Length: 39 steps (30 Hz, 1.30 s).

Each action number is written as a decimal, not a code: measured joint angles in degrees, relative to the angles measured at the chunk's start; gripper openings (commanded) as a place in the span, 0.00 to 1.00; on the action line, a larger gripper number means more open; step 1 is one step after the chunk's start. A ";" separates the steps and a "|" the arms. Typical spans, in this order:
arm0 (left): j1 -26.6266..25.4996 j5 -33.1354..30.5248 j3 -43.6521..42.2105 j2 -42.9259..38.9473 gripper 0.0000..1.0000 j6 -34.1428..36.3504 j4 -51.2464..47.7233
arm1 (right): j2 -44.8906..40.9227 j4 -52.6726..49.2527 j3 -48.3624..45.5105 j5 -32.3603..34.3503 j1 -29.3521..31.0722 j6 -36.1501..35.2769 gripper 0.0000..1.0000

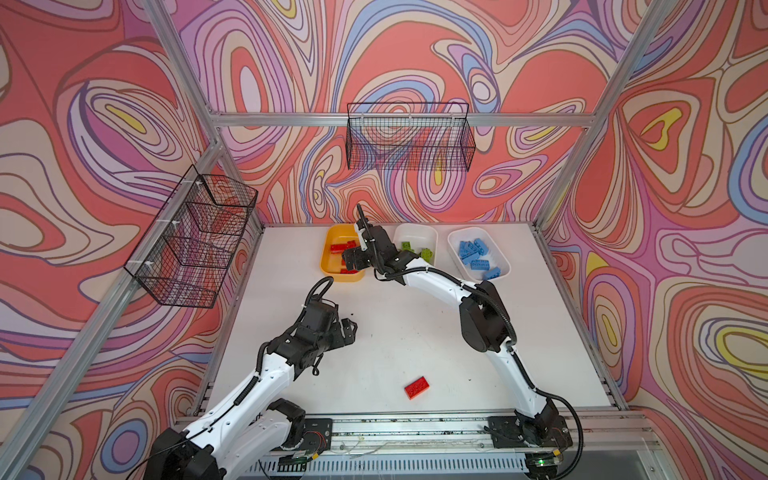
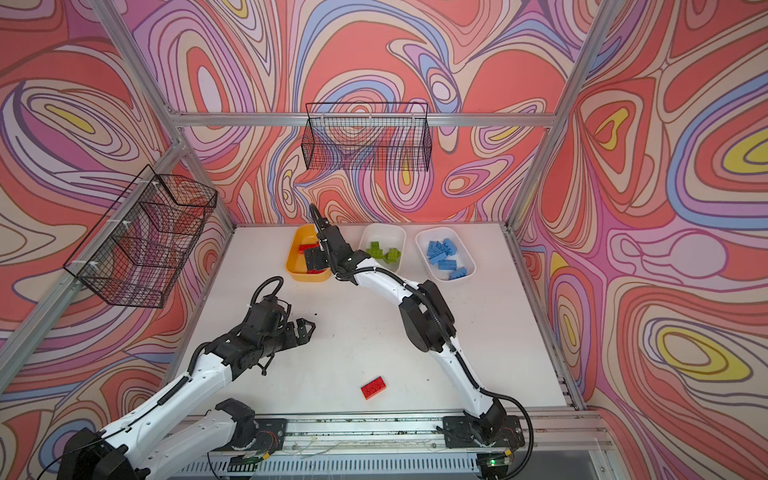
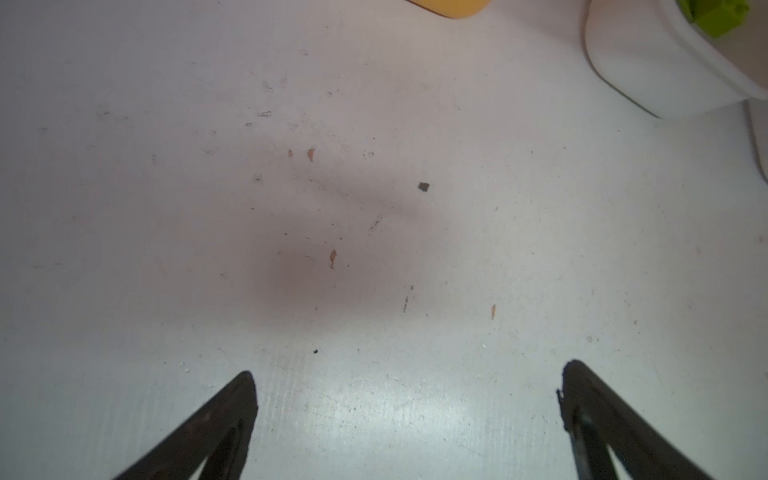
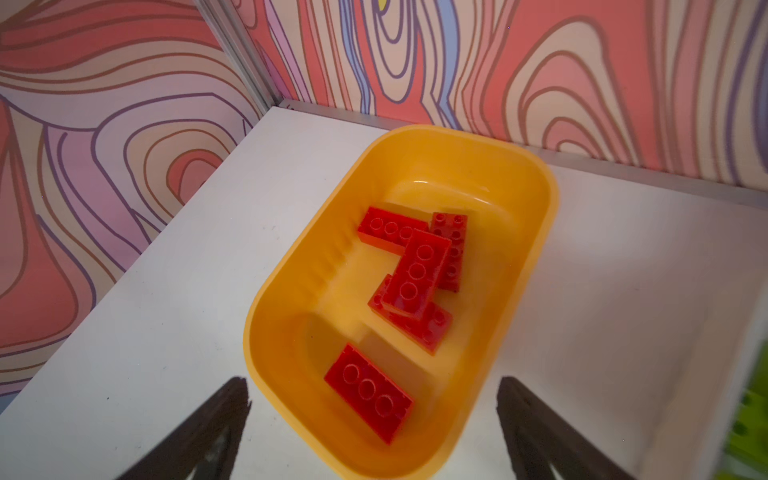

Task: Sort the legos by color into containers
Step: 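Lower the left gripper onto the nearest red brick while the right gripper withdraws, then close the left gripper on the red brick and lift it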

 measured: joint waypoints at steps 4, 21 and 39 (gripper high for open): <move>-7.30 0.61 -0.17 0.17 0.97 0.31 1.64 | -13.60 0.76 -15.28 1.86 -2.01 2.25 0.98; -40.83 -3.93 7.78 24.35 0.85 9.70 11.98 | -62.73 -7.96 -67.43 11.74 -10.93 9.81 0.98; -46.82 -2.97 12.59 37.00 0.59 10.47 16.98 | -75.12 -15.43 -72.98 13.38 -12.90 11.61 0.98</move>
